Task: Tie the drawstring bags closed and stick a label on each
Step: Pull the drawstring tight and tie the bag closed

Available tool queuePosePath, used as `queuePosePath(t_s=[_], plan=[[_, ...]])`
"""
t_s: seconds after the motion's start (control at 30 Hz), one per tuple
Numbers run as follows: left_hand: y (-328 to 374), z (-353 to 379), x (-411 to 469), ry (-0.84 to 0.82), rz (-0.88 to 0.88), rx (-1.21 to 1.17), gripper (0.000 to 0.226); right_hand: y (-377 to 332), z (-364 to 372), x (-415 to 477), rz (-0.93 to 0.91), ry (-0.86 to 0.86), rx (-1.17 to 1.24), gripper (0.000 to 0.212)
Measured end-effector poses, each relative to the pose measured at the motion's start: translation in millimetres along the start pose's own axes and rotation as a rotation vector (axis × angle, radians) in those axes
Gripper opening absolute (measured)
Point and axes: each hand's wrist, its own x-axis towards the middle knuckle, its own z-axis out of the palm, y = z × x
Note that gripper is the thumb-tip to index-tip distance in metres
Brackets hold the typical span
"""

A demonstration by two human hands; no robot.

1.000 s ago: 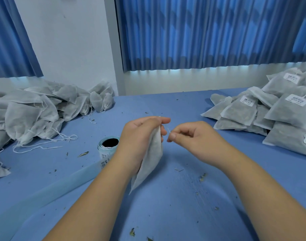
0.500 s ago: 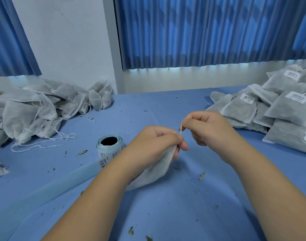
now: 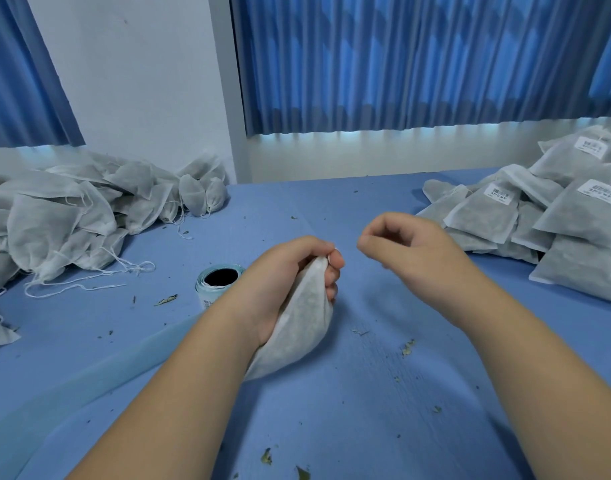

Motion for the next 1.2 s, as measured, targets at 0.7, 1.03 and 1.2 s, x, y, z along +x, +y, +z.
queuePosePath(t_s=[0.7,1.03,1.2], plan=[[3.0,3.7,-7.5,-0.108,0.071,0.209,0.020,-9.3,0.1,-6.9,-0.004,-0.284,0.087,0.019],[7.2,-4.1,-8.9,-0.128,0.049,0.272,0.012,-8.4,-3.1,-7.8,0.007,-0.340,0.108,0.012],[6.0,-4.1,-8.7,-0.082,0.071,0.318,0.007,-7.1,-4.4,-8.9,0.015,-0.373,0.108,0.009]])
